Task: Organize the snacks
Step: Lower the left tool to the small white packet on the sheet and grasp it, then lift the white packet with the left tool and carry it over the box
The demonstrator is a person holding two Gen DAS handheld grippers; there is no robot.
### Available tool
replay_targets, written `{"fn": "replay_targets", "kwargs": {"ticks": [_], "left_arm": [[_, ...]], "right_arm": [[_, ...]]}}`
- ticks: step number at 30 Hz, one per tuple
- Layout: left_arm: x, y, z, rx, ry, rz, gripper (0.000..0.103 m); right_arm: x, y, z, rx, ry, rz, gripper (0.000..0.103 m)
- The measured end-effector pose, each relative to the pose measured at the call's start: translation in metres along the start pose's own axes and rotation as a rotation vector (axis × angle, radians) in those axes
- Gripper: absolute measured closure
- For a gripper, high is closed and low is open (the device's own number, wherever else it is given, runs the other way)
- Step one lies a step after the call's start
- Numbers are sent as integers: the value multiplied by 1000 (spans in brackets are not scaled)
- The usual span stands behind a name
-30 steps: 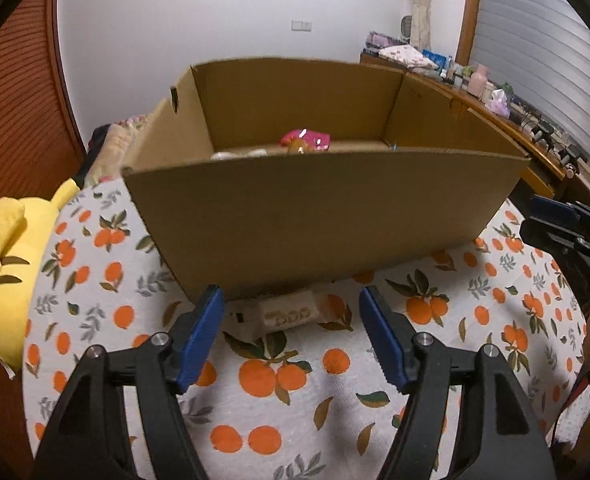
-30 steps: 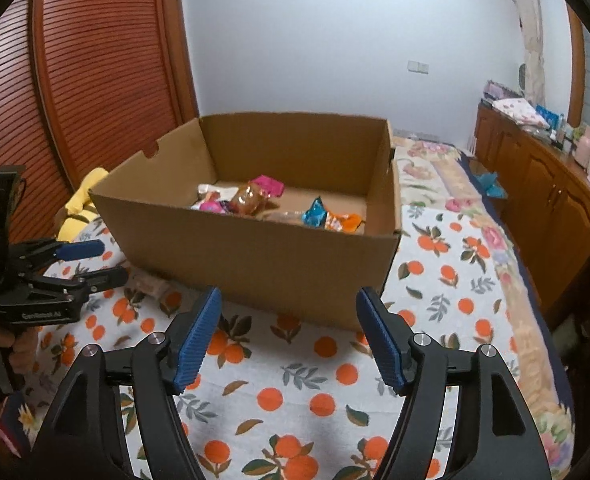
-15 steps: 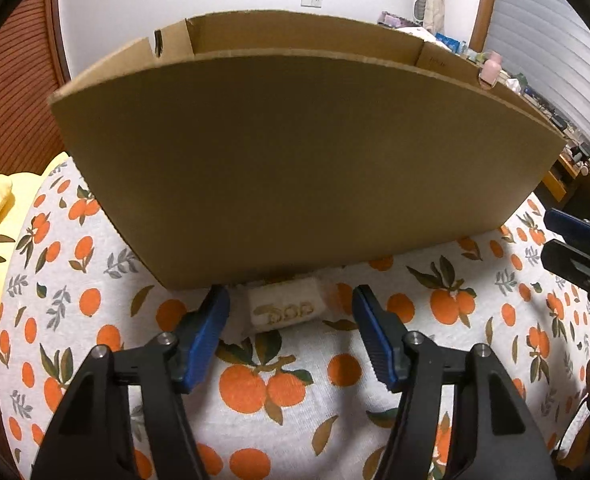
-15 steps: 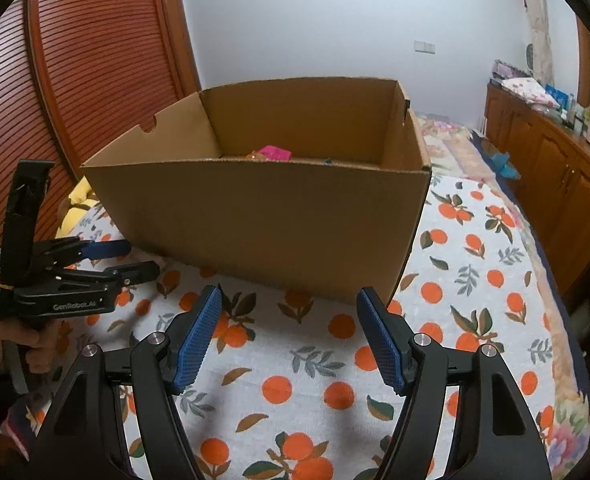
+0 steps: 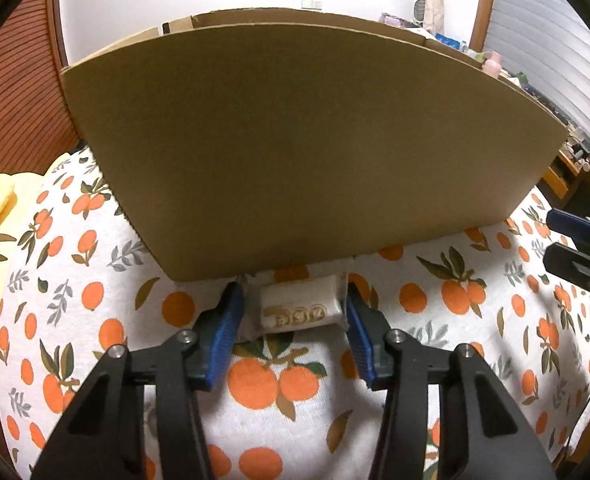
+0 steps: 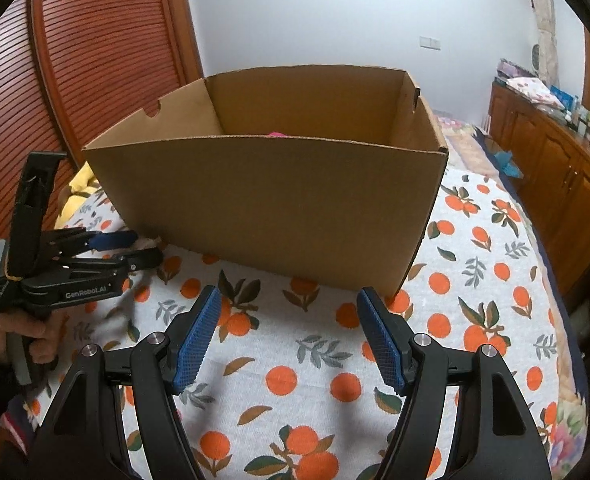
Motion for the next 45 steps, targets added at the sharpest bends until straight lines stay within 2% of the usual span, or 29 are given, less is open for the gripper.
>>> {"fn": "replay_targets", "kwargs": {"ticks": [9,16,24,32,45], "left_arm": [[-19,16,5,-8,31,5,55],[-57,14,0,1,67,-44,55],[-98,-16,-22,38,112,-124,55],[-115,-41,-38,69,122,-179,55],[-111,-84,-47,87,110,-227,55]], "right_arm": [[0,2,7,-9,-3,7,31],[-4,-3,9,-11,-3,-4,30],[-23,-23,11,-28,0,-63,30],[-37,-46,8,-46,6,-124,29],[-40,-77,-9,-55,20,-183,28]]}}
Point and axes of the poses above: each gripper's, at about its wrist camera, not at the fingertips, and x roughly the way its jaws point, z to its left, y to its underside, the point moved 7 cm from there along x, roughly the way its jaws point, and after that the axes turned 15 degrees about -x, right-handed, at the moved point
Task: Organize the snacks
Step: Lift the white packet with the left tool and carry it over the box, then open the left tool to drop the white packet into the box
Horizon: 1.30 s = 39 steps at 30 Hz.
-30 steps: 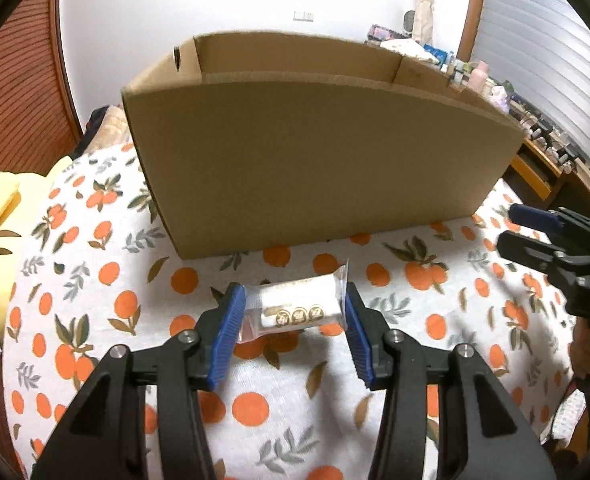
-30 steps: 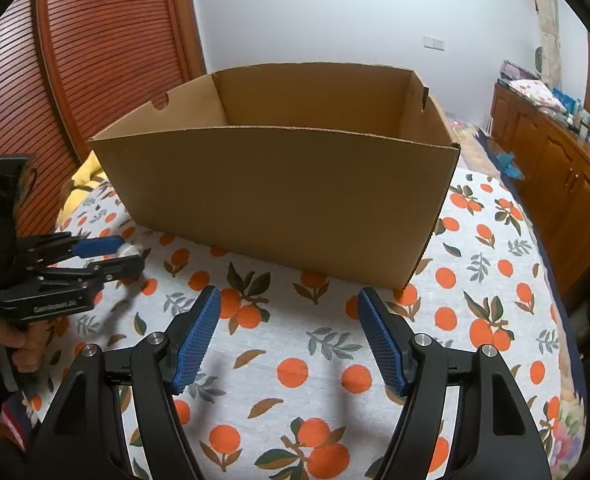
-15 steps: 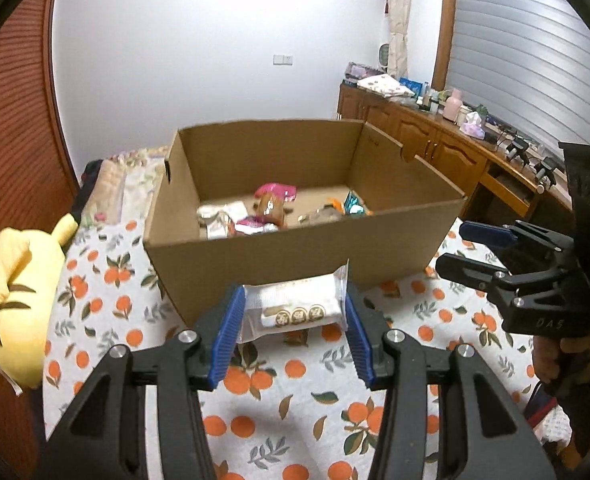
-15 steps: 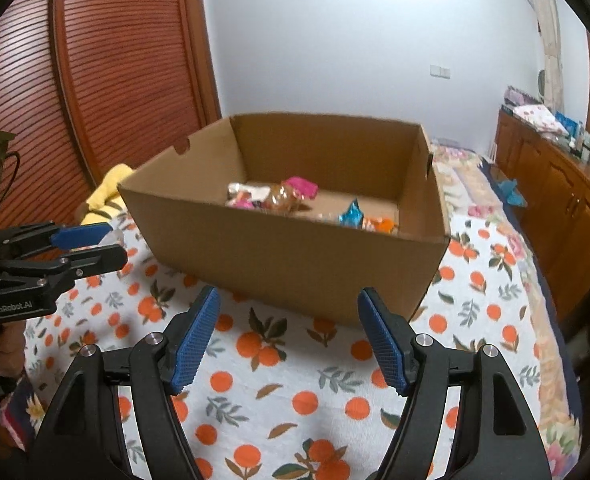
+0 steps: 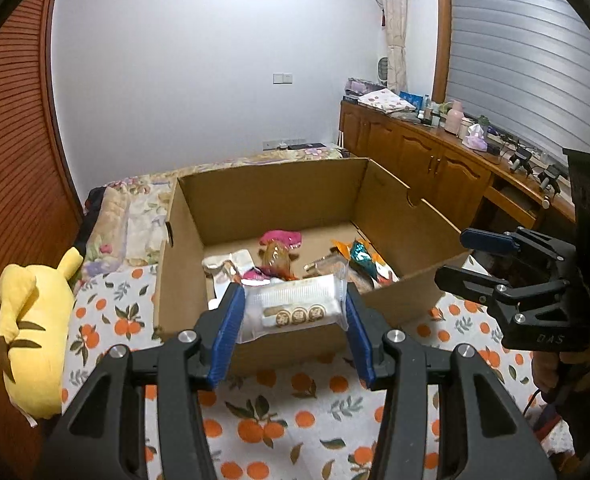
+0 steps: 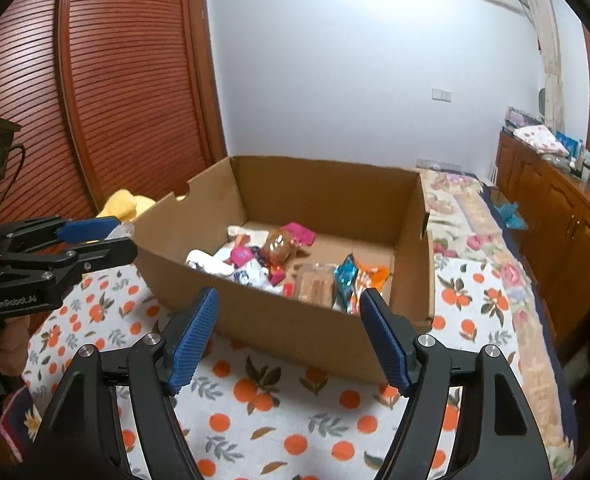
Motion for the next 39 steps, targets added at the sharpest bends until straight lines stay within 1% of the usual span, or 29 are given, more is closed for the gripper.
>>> {"fn": "replay_targets", "kwargs": {"ticks": [5,13,19,26,34,36,39], "left_arm": [[17,-10,0,-2,-4,8,54],[57,-22,-8,2,-5,48,54],[79,-30,-17,14,1,70,54],[95,-40,-23,11,-1,73,52],[106,-44,-21,4,-26,74,52],[106,-44,-20,3,-34,69,47],[104,-42,-16,-6,-42,64,45]], "right_arm": [[9,-10,-8,-6,0,-8,27],[32,-22,-20,-16,-8,-5,27],[49,-27,-29,-17,-17,-6,27],[63,-31,-45,15,-29,-16,26],[74,-29,-52,31,-35,-10,25],[74,-28,-53,32,-34,-6,25],[74,-26,-52,35,-31,-3,24]]}}
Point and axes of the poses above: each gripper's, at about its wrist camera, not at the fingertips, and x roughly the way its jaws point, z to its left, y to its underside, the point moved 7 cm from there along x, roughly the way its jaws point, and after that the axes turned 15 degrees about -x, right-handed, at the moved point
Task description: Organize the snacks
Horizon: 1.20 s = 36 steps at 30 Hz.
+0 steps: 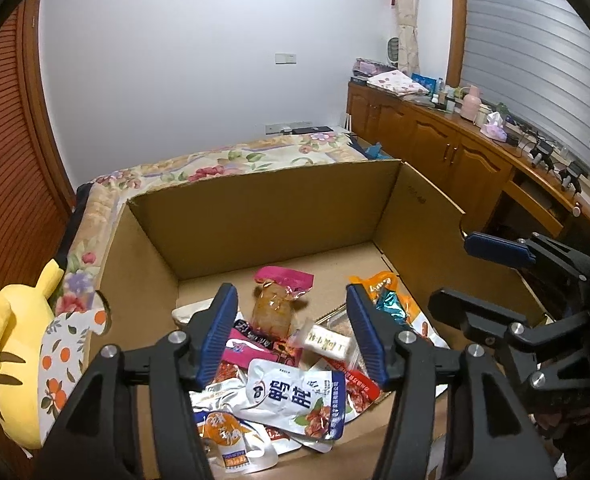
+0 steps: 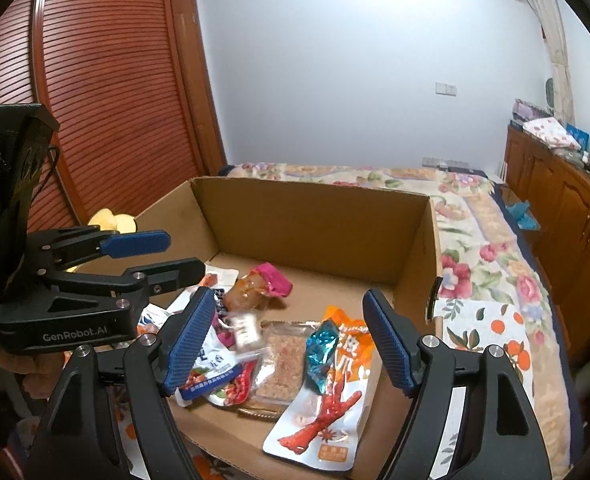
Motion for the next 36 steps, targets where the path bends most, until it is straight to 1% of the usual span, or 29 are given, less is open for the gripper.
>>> {"fn": "replay_targets", "kwargs": {"ticks": [3,5,9,12,13,17,18,20,23,28,34,36], "left_arm": [[-4,2,2,-3,-8,-5,42],[-7,4,5,-10,-14,-12,38],[-15,5,12,-13,-46,-52,31],[-19,6,19,-26,-58,-62,27],[-19,7,21,-31,-62,-63,23],[-24,5,31,-60,-79,-95,19],[-25,5,33,-66,-82,-95,19],[-24,6,35,-77,-89,-84,13],[-25,7,39,-85,-104,-87,9],[-27,8,43,-90,-109,-88,6],[-37,7,44,-105,-108,-132,5],[-39,7,46,-115,-106,-135,5]], "right_arm": [[-2,-1,2,-3,5,1,24],[-5,-2,5,-4,10,0,23],[-7,-1,10,-7,22,1,21],[-7,0,13,-8,28,5,19],[-7,1,13,-8,35,5,18],[-6,2,14,-15,67,6,14],[-6,2,13,-15,72,6,13],[-6,3,12,-6,81,6,12],[-6,4,8,10,91,5,10],[-6,3,3,25,109,3,8],[-8,2,0,36,128,-6,6],[-10,1,0,36,131,-8,6]]}}
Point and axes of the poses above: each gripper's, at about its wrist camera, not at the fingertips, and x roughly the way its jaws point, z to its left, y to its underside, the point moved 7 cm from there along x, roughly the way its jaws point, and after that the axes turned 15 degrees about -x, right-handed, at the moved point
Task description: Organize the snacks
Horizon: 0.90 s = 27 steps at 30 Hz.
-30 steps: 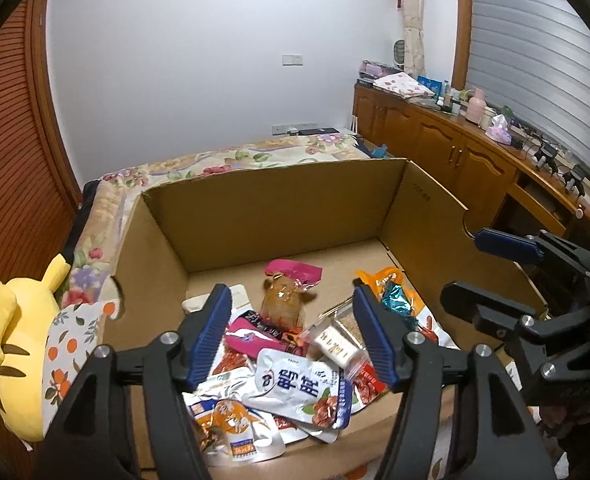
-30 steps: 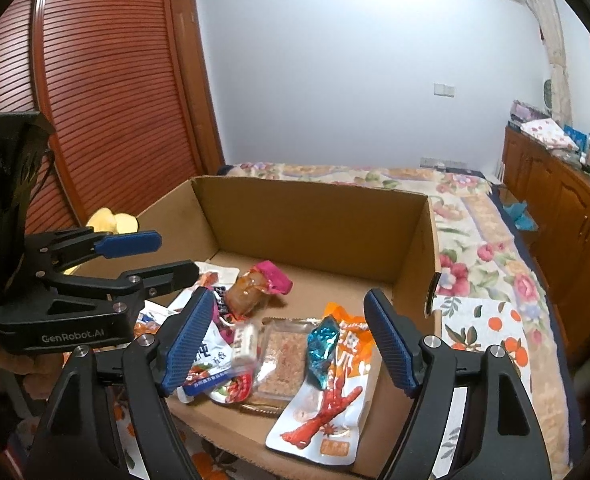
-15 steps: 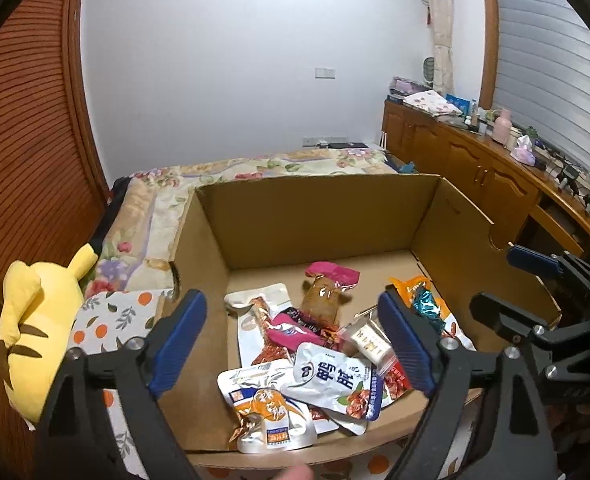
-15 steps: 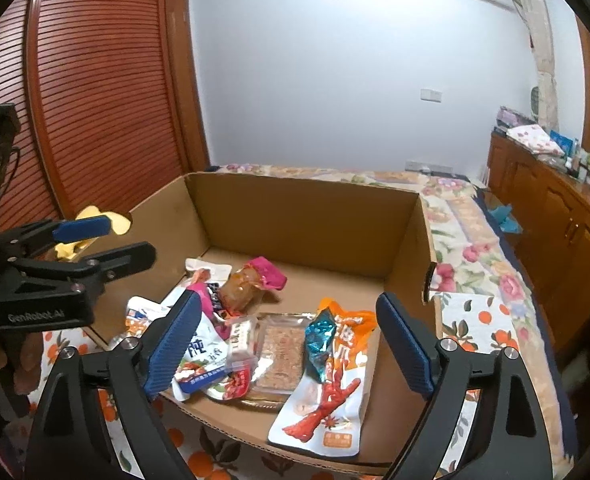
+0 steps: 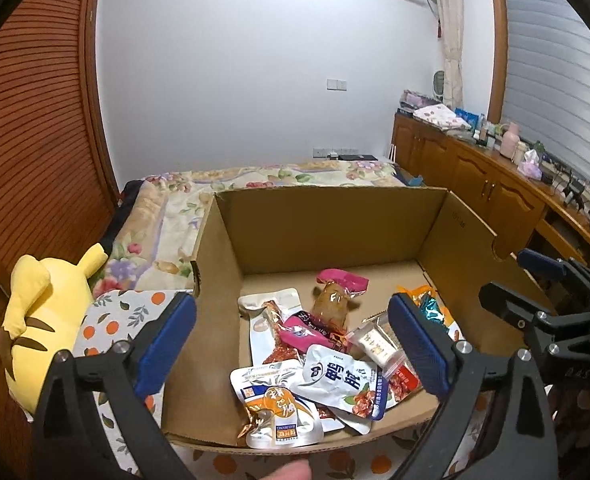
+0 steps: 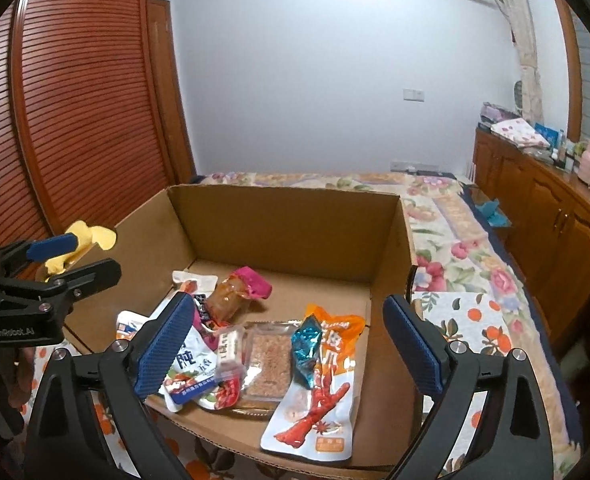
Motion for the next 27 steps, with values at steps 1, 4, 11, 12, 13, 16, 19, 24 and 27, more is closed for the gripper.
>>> {"fn": "replay_targets", "kwargs": {"ticks": [1,4,11,12,13,16,19,24,27], "left_arm": [[-1,0,0,3,-4,-1,5],[-5,1,3,14,-38,-19,5],[-24,4,9,0,-27,-40,5],[-28,5,10,-2,-29,-42,5],[-32,6,11,-3,-26,-44,5],[-44,9,11,-6,-22,-53,5],[-56,14,11,-1,-22,-58,5],[-79,23,10,-2,-11,-64,5],[-94,28,11,-2,-8,-76,5]], "right_arm": [[-1,0,0,-1,2,0,5],[-4,-1,1,-3,12,-3,5],[-18,-7,5,-4,28,-21,4],[-22,-8,6,-3,32,-25,4],[-24,-9,7,-3,35,-28,3],[-37,-11,10,-3,47,-42,3],[-50,-13,13,-3,55,-56,3],[-74,-12,21,-5,72,-70,3],[-87,-10,26,-8,82,-79,3]]}}
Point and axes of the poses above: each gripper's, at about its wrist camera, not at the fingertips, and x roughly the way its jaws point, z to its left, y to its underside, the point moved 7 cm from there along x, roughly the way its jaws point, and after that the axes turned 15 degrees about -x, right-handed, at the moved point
